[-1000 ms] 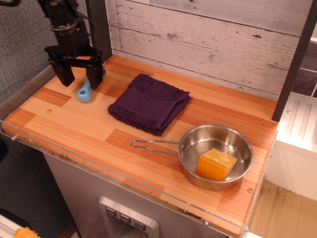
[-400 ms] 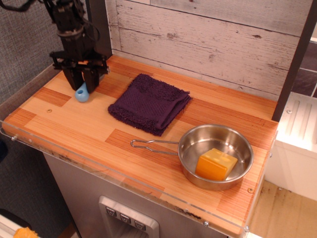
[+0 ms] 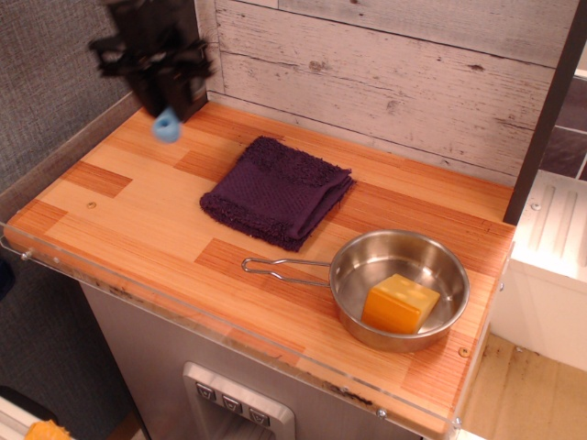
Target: Put the blue spoon on the purple rag.
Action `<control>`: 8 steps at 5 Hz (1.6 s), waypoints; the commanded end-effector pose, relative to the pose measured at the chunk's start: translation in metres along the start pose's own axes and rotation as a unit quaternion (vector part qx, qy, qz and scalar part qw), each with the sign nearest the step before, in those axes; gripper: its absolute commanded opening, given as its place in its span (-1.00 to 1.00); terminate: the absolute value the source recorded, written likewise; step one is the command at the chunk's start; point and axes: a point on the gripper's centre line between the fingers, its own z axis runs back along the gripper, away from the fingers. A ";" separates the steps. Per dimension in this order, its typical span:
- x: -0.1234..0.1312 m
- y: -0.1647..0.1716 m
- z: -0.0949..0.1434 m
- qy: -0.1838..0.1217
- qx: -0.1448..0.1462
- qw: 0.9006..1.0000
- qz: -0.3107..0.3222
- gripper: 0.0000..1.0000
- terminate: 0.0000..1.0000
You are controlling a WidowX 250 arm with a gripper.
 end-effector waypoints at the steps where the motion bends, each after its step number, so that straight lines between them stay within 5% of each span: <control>1: -0.012 -0.070 0.008 0.002 -0.027 0.997 -0.068 -1.00 -1.00; 3: -0.023 -0.074 -0.032 0.046 0.006 0.995 -0.089 -1.00 -1.00; 5: -0.024 -0.061 -0.038 0.056 0.020 0.995 -0.079 -1.00 -1.00; 6: -0.025 -0.061 -0.038 0.069 0.016 0.994 -0.083 1.00 -1.00; 8: -0.022 -0.054 0.002 0.037 0.004 0.996 -0.084 1.00 -1.00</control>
